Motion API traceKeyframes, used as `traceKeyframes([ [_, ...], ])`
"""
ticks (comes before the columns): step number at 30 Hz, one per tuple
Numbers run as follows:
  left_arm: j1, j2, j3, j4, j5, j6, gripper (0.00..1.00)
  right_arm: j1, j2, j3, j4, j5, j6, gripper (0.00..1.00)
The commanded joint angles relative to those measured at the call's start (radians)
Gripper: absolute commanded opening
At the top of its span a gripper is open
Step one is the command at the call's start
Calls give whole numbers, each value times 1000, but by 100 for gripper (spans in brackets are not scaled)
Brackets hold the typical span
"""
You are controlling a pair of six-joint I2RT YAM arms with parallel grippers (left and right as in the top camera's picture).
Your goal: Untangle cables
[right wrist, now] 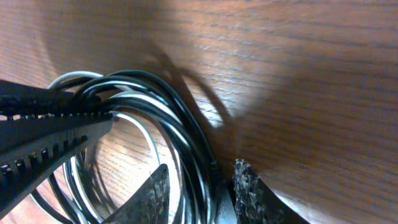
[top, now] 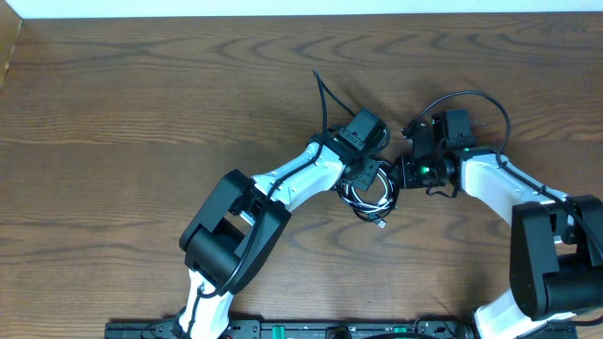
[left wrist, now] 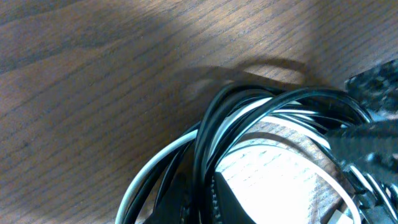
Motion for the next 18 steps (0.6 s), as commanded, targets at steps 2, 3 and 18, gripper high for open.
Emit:
traceKeyframes([
  [2,-2,7,-4,0,5,17,8,32,16,0,1,-11,-34,26],
  [3,-2,7,-4,0,5,17,8,32,16,0,1,-10,-34,23],
  [18,-2,7,6,36,5,17,37,32,16,0,7,-13,-34,1],
])
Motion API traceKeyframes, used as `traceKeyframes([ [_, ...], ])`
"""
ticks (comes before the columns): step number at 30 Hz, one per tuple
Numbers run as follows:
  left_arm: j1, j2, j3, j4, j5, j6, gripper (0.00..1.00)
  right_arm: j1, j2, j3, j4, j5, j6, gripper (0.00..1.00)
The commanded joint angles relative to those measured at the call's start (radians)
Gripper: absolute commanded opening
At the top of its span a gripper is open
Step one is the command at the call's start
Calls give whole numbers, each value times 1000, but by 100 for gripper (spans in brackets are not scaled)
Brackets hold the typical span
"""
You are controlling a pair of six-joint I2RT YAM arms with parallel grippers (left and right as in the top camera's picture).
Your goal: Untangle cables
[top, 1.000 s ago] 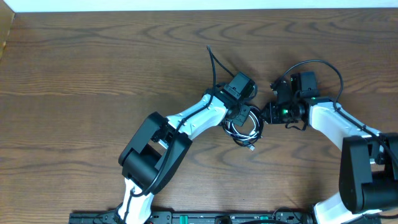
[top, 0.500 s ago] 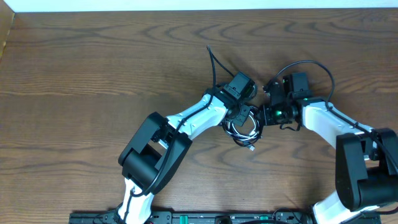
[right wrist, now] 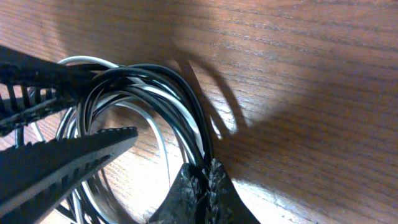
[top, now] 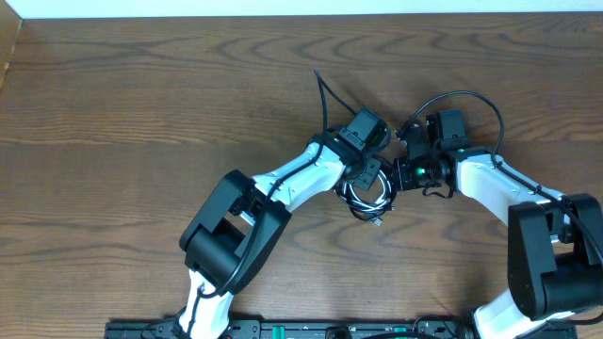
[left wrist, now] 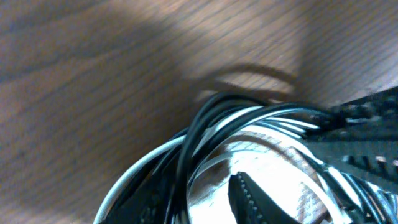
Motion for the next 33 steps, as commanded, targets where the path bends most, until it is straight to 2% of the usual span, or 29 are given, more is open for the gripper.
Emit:
traceKeyframes([
  [1,-1,7,6,18,-1,8,37,10,12,0,0,-11,-10,1],
  [3,-1,7,6,27,-1,8,35,10,12,0,0,-11,-10,1],
  [4,-1,7,6,27,-1,8,31,10,12,0,0,-11,-10,1],
  [6,-1,4,7,25,-1,8,21,10,12,0,0,-11,-10,1],
  [7,1,-3,7,21,-1,8,11,10,12,0,0,-10,-10,1],
  [8,2,-16,8,16,-1,8,8,10,12,0,0,-6,-10,1],
  [21,10,-299,8,-68,-2,-22,7,10,12,0,0,5,0,1],
  [29,27,-322,8,-129,4,-34,8,-18,12,2,6,63,179,1],
  [32,37,-322,8,-141,72,-27,7,-42,12,1,12,100,255,1],
  [33,40,-322,8,-147,135,8,7,-49,12,1,20,98,285,1],
])
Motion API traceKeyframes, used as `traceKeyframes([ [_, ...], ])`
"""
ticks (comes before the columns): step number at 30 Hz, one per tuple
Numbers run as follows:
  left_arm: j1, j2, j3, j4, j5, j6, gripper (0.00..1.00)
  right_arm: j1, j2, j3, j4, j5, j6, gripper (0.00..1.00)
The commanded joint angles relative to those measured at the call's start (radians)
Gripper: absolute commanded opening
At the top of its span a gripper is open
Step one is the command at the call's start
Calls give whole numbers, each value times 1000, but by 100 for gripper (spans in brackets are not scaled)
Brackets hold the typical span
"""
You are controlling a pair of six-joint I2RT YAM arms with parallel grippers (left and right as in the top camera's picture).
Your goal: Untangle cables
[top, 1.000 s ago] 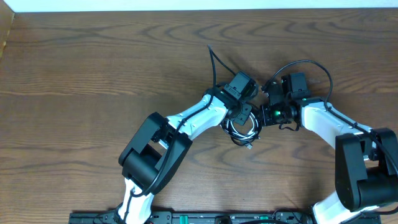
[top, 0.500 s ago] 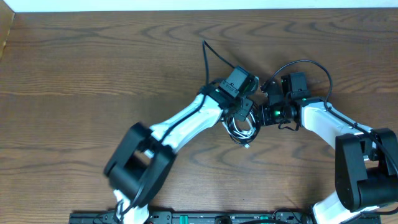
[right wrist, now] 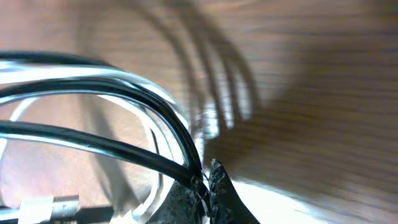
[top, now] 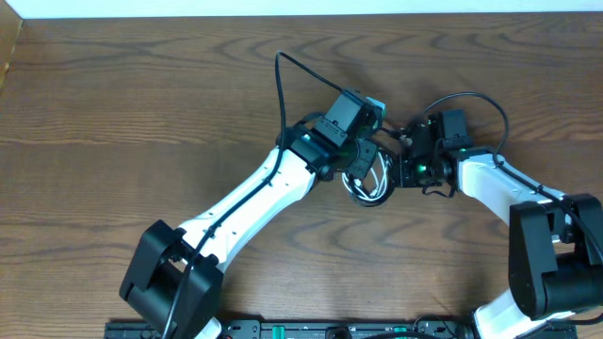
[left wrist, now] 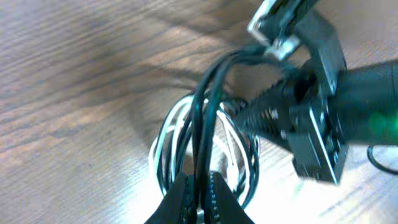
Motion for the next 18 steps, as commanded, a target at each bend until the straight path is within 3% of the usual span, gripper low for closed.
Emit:
traceKeyframes([
  [1,16,-6,8,-16,142,48,7,-31,12,0,14,67,142,1],
  [4,20,-5,8,-41,290,126,7,-35,12,0,39,66,228,1],
  [10,20,3,-1,-92,293,156,8,-34,12,0,59,9,250,1],
  [18,19,57,-23,-42,292,143,7,-34,12,0,51,-134,134,1],
])
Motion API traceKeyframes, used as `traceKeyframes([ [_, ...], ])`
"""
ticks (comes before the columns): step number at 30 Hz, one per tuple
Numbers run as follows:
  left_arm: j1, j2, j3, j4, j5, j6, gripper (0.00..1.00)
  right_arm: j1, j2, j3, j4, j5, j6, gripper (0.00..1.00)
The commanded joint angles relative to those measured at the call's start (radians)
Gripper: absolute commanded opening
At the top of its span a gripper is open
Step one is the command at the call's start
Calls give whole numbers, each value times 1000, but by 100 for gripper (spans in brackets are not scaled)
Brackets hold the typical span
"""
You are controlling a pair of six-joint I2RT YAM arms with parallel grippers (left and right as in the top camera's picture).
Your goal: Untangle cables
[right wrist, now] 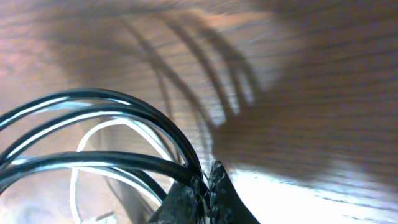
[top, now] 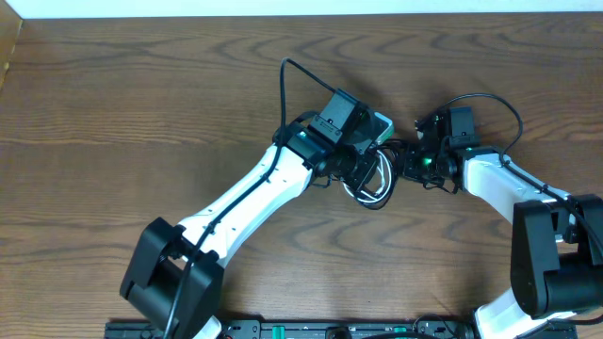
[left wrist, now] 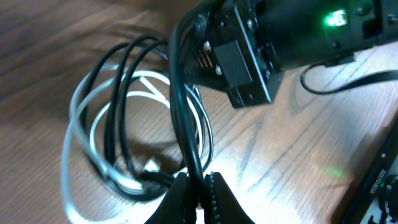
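Observation:
A tangle of black cable [top: 374,184] and white cable [left wrist: 81,124] hangs in loops between my two grippers at the table's middle. My left gripper [top: 367,162] is shut on a black strand [left wrist: 183,118], which runs up from its fingertips [left wrist: 198,182] towards the right arm's wrist [left wrist: 267,43]. The right gripper [top: 408,162] is shut on black strands [right wrist: 124,162] at the coil's right side, seen up close at its own jaws [right wrist: 206,182]. White loops [right wrist: 124,127] lie inside the black ones. The two grippers are a few centimetres apart.
The brown wooden table [top: 113,113] spreads all round. The left arm's own black lead [top: 284,80] arches above its wrist, and the right arm's lead [top: 495,100] curves over its wrist. The table's back edge [top: 301,13] meets a white wall.
The right gripper has shifted a little right and back, the left slightly left. The coil is drawn out more between them. Both stay shut on black strands.
At first both grippers stood open at the coil lying on the table. Then the right one was shut on black strands while the left was still open. Later the left was shut on a black strand with the coil raised, and now the grippers are further apart.

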Motion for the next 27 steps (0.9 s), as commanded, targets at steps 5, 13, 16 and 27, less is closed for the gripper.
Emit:
traceKeyframes([
  [5,2,130,-18,102,35,-36,8,-8,12,0,-1,-80,-32,1],
  [13,5,214,-17,148,-47,-46,7,-8,12,0,-1,-61,-53,1],
  [16,6,203,-9,148,-92,-69,31,-8,12,0,-2,-23,-54,1],
  [27,38,142,2,132,-146,-148,58,-8,12,0,-2,-21,-54,1],
])
